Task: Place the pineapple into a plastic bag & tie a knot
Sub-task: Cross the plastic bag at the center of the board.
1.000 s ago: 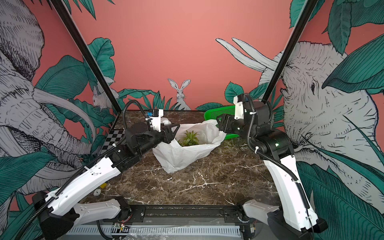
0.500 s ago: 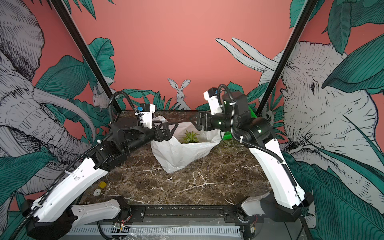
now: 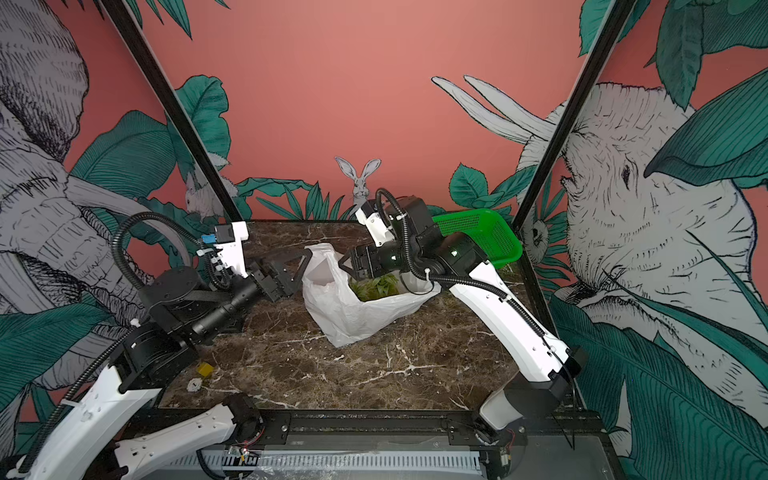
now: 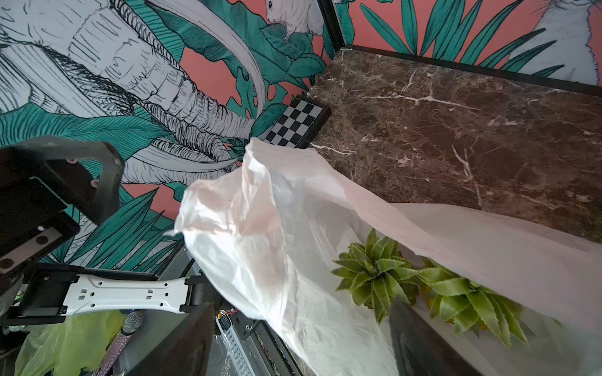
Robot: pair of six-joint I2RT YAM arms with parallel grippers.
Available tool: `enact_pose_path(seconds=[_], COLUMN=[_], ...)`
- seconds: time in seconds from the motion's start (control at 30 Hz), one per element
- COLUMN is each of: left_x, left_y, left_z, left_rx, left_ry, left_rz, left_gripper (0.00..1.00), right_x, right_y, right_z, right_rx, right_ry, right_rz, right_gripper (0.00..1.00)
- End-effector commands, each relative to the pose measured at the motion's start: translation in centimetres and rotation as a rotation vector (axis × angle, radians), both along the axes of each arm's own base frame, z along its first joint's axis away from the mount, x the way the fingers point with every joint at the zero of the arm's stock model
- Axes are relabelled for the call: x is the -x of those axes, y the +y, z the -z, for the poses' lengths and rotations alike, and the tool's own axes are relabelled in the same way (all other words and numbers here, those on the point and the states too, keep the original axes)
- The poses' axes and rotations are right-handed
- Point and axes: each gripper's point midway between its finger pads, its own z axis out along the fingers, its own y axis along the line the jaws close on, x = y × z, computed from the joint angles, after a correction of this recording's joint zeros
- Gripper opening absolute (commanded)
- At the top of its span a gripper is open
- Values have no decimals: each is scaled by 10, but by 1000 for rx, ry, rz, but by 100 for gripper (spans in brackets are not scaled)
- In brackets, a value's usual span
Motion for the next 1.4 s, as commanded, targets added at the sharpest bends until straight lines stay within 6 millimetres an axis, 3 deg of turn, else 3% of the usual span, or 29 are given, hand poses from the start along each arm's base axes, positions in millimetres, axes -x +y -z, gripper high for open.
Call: enact_pose_path(seconds=[0.0,0.13,0.17,0.33,0.4,0.5,0.7,0.8,0.93,1.17,1.23,1.37], left_x=[-11,-13,-13,-15,-15,-16,-23,-25,-22,-10,-7,-3], left_y=[19,32,33,32,36,41,38,48,69,84,81,70], left_z=[17,33,37,59,65,68,69,64,49,40,44,56], left_rx=[-55,-133,-152,-239,-256,-260,-263,-258,-239,-233,-248,-311], left_ry=[30,51,58,84,90,86,87,82,45,0,-3,-10], left_rz=[-121,-181,-186,-182,-199,-226,-245,-297,-377,-393,-366,-284], left_gripper=[99,99,99,99,99,99,99,99,99,100,99,99], right_x=[4,11,7,8,10,17,35,39,32,17,14,8], right_y=[16,25,34,49,53,57,61,63,66,75,77,75], right_z=[-20,-26,-17,-16,-18,-19,-16,-18,-18,-24,-24,-30], right_rx=[-53,-66,-53,-63,-76,-86,-92,-99,-99,-95,-93,-100], right_ry=[-58,-64,-45,-19,-5,8,30,30,18,-10,-12,-18], right_rz=[-59,-89,-99,-141,-162,-190,-255,-273,-249,-222,-218,-205], right_gripper=[83,83,82,71,71,77,78,76,64,48,36,4])
